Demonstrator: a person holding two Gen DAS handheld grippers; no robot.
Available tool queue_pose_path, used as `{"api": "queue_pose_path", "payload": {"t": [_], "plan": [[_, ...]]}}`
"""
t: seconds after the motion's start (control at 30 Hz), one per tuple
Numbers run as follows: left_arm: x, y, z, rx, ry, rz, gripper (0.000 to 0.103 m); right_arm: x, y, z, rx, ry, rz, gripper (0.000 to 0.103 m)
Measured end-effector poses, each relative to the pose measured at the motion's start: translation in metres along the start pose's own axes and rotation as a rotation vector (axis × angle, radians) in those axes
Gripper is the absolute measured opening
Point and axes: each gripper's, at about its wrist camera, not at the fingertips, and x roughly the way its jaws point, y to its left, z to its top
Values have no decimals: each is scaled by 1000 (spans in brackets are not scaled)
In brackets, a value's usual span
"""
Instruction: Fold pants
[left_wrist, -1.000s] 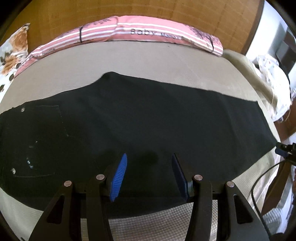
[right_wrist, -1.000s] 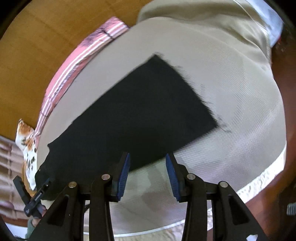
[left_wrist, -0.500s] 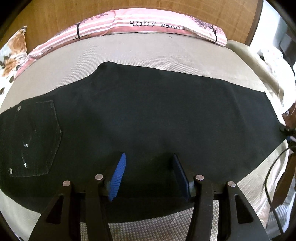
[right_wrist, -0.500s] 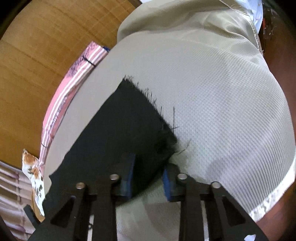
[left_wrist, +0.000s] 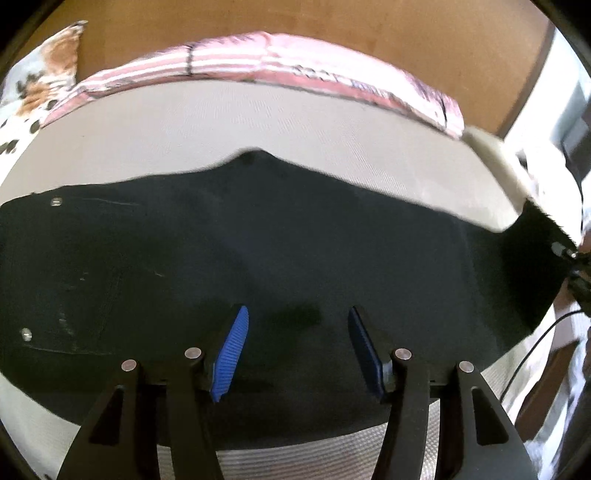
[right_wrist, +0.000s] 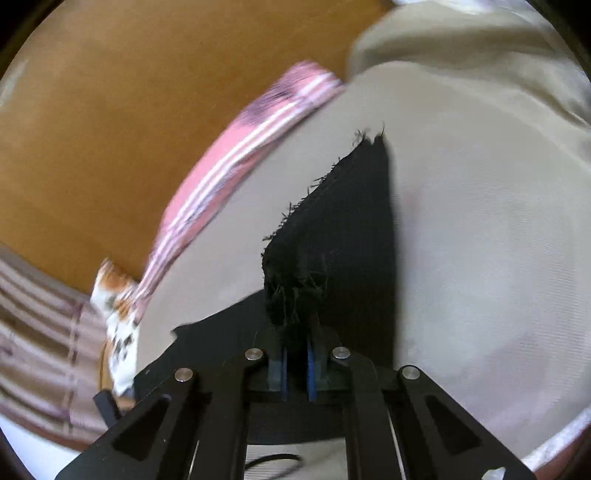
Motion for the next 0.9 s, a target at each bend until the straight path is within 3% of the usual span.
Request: {"api": "queue_pose_path", "payload": {"t": [0.2,0.33,0.57,0.7,0.8,0.87,0.9], "plan": [[-36,47,12,-120,-65,3,57,77,90,-21,-139,138,110,8],[-51,76,9,-178,-79,8,57,126,137,-55,-235,256,150,8],[-58,109,-7,-251,-41,-12,57,183,186,-140,-460,478,136,9],[-54,111,-11,-255,-11,-55,57,191,191,-169,-608,522,69,9],[-49,106,-9,-243,10,-93,57,192,190,-174,-639,532,48,16],[-45,102,-7,-240,26,-121,57,188,192,-174,-632,545,61,30],[-44,100,-6,-241,35,-136,57,183,193,-173,-632,538,58,42]]}}
